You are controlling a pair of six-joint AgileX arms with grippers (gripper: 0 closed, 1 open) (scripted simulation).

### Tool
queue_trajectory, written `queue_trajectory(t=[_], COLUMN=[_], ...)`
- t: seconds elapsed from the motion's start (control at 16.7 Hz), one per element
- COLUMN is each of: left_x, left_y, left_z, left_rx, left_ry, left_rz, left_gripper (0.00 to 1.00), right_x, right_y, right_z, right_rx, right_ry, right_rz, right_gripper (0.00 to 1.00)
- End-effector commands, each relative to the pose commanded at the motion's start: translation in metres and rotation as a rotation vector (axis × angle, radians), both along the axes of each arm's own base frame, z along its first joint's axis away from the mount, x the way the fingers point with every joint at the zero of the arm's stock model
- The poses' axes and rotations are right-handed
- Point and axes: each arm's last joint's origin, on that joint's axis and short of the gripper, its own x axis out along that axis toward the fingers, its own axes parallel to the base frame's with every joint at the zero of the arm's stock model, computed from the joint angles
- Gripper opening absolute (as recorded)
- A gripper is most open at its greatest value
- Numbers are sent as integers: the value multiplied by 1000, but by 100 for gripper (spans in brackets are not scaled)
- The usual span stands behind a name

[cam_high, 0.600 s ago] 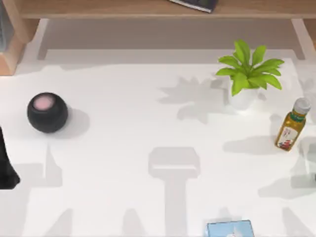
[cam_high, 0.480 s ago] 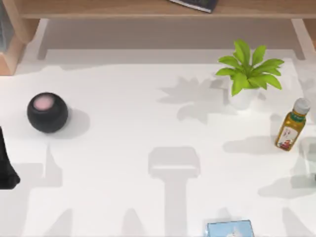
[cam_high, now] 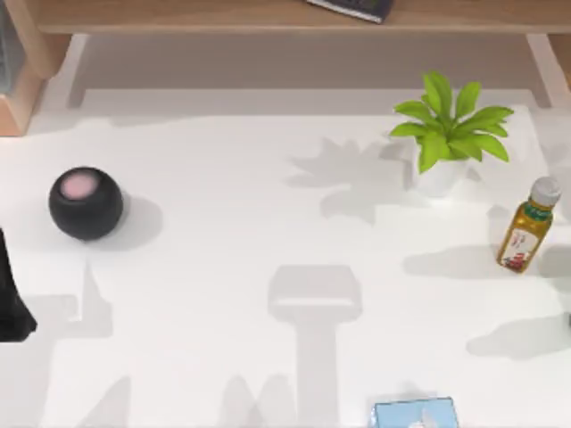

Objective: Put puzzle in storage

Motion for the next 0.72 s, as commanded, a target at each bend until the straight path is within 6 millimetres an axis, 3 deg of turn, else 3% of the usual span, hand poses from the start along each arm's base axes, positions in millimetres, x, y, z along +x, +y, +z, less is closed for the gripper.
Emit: queue_trajectory(t=[0.18,0.36,0.54,0.72], left_x=[0,0,0,0], left_y=[0,0,0,0], left_z=[0,0,0,0], left_rx=[0,0,0,0], left_ry=[0,0,0,0], left_rz=[0,0,0,0], left_gripper=[100,100,100,100], right_x=[34,89,153,209], right_y=[8,25,52,84], right_z=[65,115,139,140], right_rx=[8,16,19,13], right_ry=[-27,-31,-13,21], right_rz=[-17,-18,-3,18], right_gripper=[100,100,100,100])
